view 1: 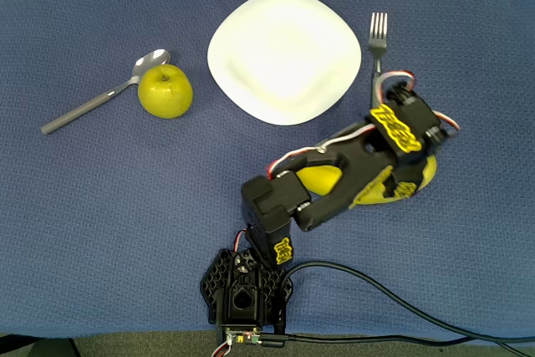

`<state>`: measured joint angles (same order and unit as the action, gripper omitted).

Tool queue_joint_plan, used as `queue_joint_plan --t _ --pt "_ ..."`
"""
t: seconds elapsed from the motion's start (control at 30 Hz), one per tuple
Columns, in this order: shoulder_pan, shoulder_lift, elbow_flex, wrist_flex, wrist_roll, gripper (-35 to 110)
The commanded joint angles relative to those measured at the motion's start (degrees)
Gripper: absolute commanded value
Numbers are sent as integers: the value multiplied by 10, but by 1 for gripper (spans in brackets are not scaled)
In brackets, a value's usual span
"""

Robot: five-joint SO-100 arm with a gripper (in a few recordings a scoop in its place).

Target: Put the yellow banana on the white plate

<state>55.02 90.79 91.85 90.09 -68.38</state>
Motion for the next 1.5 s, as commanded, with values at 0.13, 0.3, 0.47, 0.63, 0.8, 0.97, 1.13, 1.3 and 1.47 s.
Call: queue_joint_plan --t 0.13,0.3,0.47,0.63,0.8,0.97,1.13,1.3,1.47 --pt "35 -19 -35 -35 -139 21" --pt "37 -58 -40 -78 -146 23" --pt "24 -90 -53 -90 -149 26" --pt "20 -105 -50 -98 -156 27" --pt "19 -126 -40 -136 -155 24" --pt "25 -139 -37 -133 -179 25" --pt "28 -126 -41 -58 -187 25" --pt "18 -121 -24 -57 -175 24" --pt "17 -128 -18 -84 -185 24"
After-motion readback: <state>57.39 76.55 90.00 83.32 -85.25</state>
